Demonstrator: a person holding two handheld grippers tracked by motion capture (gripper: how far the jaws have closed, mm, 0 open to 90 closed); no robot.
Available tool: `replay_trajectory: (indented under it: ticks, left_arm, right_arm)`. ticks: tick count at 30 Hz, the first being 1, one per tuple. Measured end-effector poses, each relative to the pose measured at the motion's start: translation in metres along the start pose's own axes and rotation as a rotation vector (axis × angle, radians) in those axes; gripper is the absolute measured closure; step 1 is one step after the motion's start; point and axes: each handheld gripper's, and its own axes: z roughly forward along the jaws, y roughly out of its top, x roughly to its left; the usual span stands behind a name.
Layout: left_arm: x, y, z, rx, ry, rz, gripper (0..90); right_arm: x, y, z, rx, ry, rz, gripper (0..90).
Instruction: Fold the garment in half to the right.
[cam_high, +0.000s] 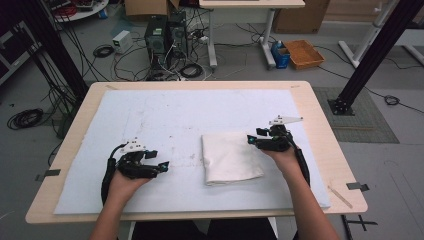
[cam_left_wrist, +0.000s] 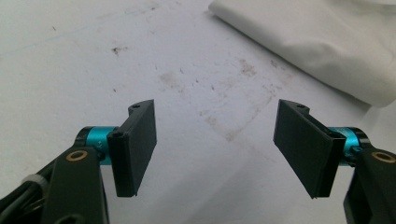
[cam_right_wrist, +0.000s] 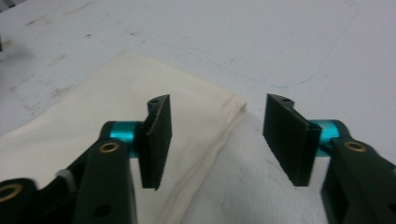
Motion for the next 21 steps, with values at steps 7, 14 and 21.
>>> replay_trajectory:
  ticks: [7, 14, 21]
  left_arm:
    - [-0.001, 0.005, -0.002, -0.071, -0.001, 0.035, 25.7]
    - [-0.001, 0.007, -0.006, -0.11, -0.001, 0.053, 21.2]
    - [0.002, 0.006, -0.005, -0.107, -0.011, 0.059, 20.2]
  right_arm:
    - [0.009, -0.013, -0.028, -0.068, 0.028, -0.064, 26.4]
    - [0.006, -0.015, -0.032, -0.05, 0.04, -0.09, 22.1]
    - [0.002, -0.019, -0.027, -0.018, 0.027, -0.094, 21.9]
